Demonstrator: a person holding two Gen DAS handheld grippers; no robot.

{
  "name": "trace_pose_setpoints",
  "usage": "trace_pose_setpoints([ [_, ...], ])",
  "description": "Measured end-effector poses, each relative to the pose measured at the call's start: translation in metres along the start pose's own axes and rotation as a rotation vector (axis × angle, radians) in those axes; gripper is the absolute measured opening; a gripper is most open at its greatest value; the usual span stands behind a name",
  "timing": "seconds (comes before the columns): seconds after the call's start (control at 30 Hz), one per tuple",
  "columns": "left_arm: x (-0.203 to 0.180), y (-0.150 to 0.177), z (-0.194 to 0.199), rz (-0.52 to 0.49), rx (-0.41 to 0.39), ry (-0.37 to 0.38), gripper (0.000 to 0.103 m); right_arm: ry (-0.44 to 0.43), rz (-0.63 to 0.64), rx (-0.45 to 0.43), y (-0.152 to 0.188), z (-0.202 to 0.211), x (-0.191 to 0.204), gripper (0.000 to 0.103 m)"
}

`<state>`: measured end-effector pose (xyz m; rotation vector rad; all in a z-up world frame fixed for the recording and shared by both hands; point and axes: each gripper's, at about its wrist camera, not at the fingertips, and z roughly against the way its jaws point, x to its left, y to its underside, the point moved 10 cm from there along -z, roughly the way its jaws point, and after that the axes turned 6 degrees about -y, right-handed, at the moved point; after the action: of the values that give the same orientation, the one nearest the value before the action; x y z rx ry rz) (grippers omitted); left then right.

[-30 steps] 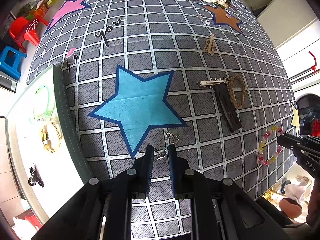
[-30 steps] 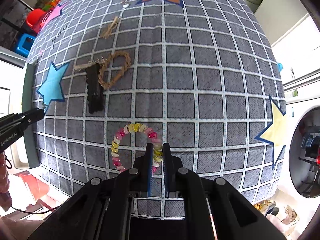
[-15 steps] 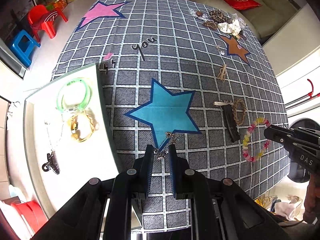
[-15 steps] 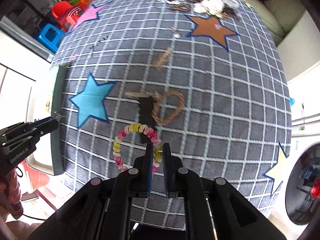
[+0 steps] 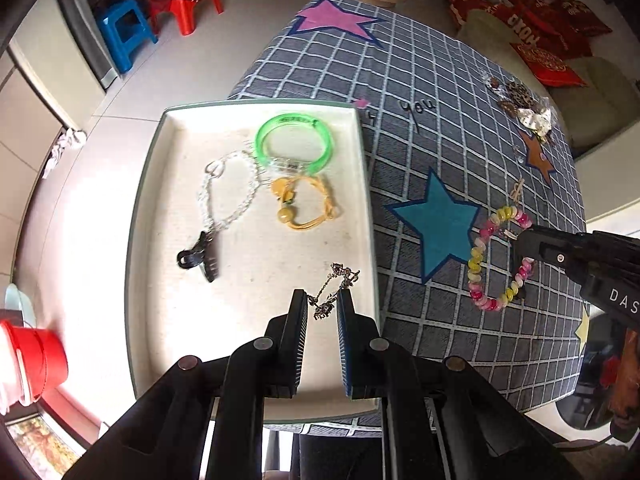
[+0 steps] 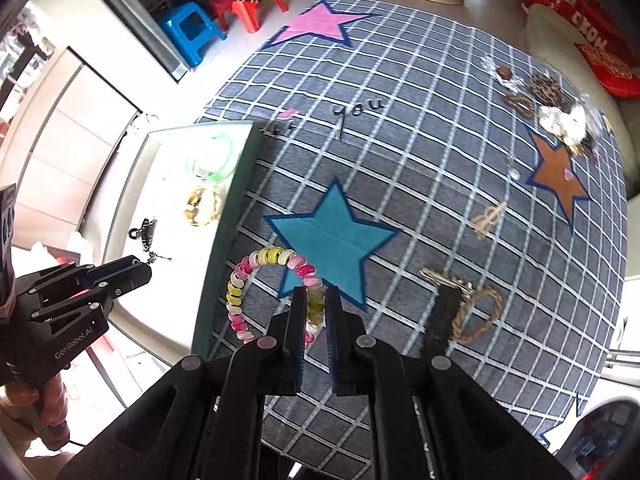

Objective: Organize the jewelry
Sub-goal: 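Carry the charm in the left tool and beaded bracelet in the right tool over the tray, then open the right tool dropping the beaded bracelet while the left tool releases the charm into the tray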

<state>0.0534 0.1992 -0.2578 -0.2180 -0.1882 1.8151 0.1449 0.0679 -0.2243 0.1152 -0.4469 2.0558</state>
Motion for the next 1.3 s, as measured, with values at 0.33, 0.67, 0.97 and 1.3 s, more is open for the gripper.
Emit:
trace_pose_setpoints([
  [0.33, 0.066, 0.026, -0.02, 0.137, 0.046, -0.041, 0.022, -0.07, 0.164, 0.084, 0.017, -0.043, 0.071, 0.01],
  [0.67, 0.085, 0.039, -0.051, 0.167, 0.08, -0.071, 0.022, -0.112, 0.186, 0.218, 0.041, -0.109, 0.119, 0.009],
  [0.97, 0.097, 0.036, -0.065, 0.187, 0.082, -0.105, 0.022, -0.063, 0.225, 0.248, 0.025, -0.143, 0.131, 0.01],
  [1.3, 0.091, 0.037, -0.071, 0.142, 0.071, -0.163, 0.022, -0.025, 0.214, 0.26, 0.012, -0.144, 0.122, 0.01],
])
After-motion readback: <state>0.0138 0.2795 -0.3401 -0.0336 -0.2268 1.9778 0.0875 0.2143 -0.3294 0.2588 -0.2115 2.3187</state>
